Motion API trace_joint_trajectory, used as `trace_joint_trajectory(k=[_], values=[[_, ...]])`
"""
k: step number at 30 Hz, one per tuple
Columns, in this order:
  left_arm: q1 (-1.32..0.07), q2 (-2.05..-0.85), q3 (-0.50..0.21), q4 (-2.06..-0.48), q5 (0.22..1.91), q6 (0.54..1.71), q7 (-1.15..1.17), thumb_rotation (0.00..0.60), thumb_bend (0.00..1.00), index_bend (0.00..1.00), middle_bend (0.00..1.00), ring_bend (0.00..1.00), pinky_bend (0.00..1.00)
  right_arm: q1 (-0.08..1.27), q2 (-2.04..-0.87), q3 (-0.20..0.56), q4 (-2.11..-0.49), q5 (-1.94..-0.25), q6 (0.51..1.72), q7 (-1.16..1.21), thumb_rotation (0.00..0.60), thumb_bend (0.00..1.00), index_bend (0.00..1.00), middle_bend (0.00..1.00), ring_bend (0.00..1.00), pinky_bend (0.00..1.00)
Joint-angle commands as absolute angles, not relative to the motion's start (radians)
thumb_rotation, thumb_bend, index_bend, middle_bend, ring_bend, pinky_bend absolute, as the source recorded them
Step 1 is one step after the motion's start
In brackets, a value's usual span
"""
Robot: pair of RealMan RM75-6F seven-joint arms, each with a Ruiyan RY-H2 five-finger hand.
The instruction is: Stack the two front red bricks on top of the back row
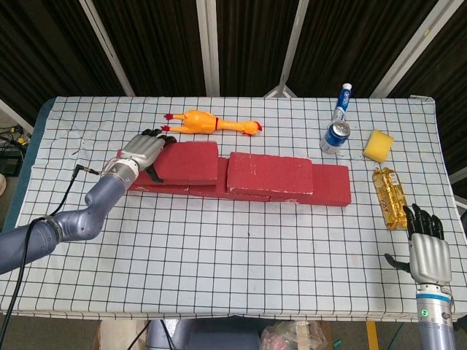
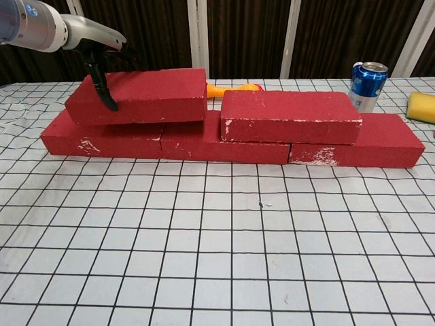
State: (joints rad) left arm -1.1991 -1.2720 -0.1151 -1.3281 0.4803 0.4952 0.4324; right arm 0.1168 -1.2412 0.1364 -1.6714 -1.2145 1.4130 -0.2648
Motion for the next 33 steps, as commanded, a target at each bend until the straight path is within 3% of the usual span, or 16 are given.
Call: trace_joint_trajectory(k=[1, 33], values=[[-1.204, -1.280, -0.103, -1.316, 0.503, 0.490, 0.409, 0.600, 0.00, 0.31, 0.24, 0.00, 0.04, 0.117, -1.243, 0.138, -1.670, -1.211, 1.413, -0.267, 0.600, 0.16, 0.02, 0.00, 0.00, 0.00], [-1.258, -1.342, -0.028, -1.226, 0.549, 0.476, 0.301, 0.600, 0.00, 0.31, 0.24, 0.00, 0.04, 0.117, -1.245, 0.149, -1.671, -1.188, 1.413, -0.272, 0.600, 0.16, 0.03, 0.00, 0.00, 0.00]])
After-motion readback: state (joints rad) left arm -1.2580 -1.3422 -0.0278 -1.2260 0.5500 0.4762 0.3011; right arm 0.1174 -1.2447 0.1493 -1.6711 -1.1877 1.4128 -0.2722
